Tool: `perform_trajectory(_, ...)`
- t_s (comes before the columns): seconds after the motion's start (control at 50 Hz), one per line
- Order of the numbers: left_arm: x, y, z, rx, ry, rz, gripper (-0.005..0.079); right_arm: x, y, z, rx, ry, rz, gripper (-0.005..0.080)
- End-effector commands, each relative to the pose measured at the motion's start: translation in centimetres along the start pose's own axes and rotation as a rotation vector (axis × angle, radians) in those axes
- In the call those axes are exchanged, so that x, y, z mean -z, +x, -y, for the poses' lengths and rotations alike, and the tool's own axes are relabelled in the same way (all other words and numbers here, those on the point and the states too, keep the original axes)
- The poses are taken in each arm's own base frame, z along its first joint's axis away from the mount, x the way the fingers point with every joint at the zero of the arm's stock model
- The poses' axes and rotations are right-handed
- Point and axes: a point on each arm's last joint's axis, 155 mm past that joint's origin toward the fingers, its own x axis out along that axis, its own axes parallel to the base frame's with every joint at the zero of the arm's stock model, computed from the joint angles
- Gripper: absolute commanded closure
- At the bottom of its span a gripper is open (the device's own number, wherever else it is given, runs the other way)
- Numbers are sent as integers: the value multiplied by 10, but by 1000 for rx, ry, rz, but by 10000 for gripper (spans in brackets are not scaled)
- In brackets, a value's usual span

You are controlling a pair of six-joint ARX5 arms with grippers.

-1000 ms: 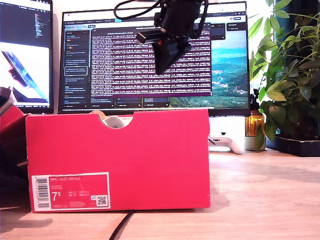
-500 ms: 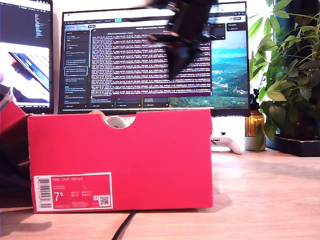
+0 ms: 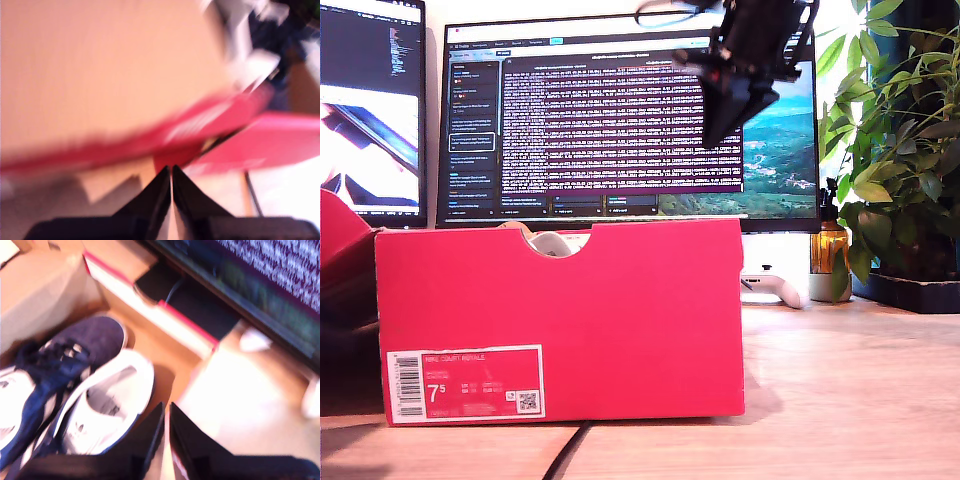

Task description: Pack the blue shoes by picking the first shoe and placing it inside the red shoebox, left side, then picking and rotating the second shoe and placing it in the shoebox

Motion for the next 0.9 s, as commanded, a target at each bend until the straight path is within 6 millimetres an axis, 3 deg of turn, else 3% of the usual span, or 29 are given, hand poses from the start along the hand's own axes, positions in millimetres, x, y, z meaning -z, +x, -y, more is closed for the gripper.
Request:
perform_trajectory(0.0,-16,-7,7,6,44,46,762,4,-5,6,-5,19,-7,763)
perform_trajectory(0.16,-35,-22,12,-8,99,112,762,20,-2,6,-52,50,-47,763)
perform_trajectory(0.34,-51,-37,17,-26,136,145,762,61,15,1,-104,85,-144,762)
perform_trajectory(0.56,-68,-43,-6,-173,222,207,762,97,33,-15,-169,101,-203,763)
perform_trajectory(0.76,-110,-53,-14,-265,222,385,762,92,21,-29,-215,92,-156,762)
perform_trajectory(0.88,-122,-53,-17,-293,239,424,763,79,3,-28,-196,85,-84,762)
